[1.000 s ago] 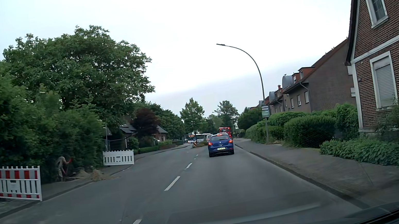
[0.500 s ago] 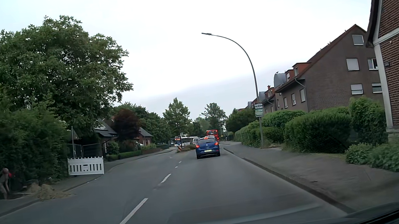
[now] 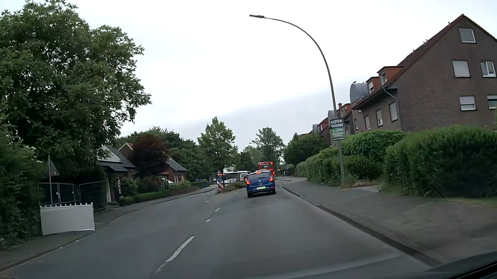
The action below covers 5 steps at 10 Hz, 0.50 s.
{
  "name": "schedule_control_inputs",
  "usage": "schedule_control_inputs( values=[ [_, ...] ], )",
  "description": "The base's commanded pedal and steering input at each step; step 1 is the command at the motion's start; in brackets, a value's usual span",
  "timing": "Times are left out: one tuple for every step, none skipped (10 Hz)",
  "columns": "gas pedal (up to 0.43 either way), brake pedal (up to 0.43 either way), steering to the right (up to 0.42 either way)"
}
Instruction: Follow the waypoints while adhering to traffic rules and regulations
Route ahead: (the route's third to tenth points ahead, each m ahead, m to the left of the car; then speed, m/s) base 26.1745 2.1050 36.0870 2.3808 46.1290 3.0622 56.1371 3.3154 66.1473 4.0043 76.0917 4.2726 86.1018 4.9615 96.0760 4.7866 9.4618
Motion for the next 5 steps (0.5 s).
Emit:
schedule_control_inputs(
  values=[
    [0.429, 0.0, -0.01],
    [0.429, 0.0, -0.009],
    [0.421, 0.0, -0.008],
    [0.421, 0.0, -0.005],
    [0.421, 0.0, 0.003]
  ],
)
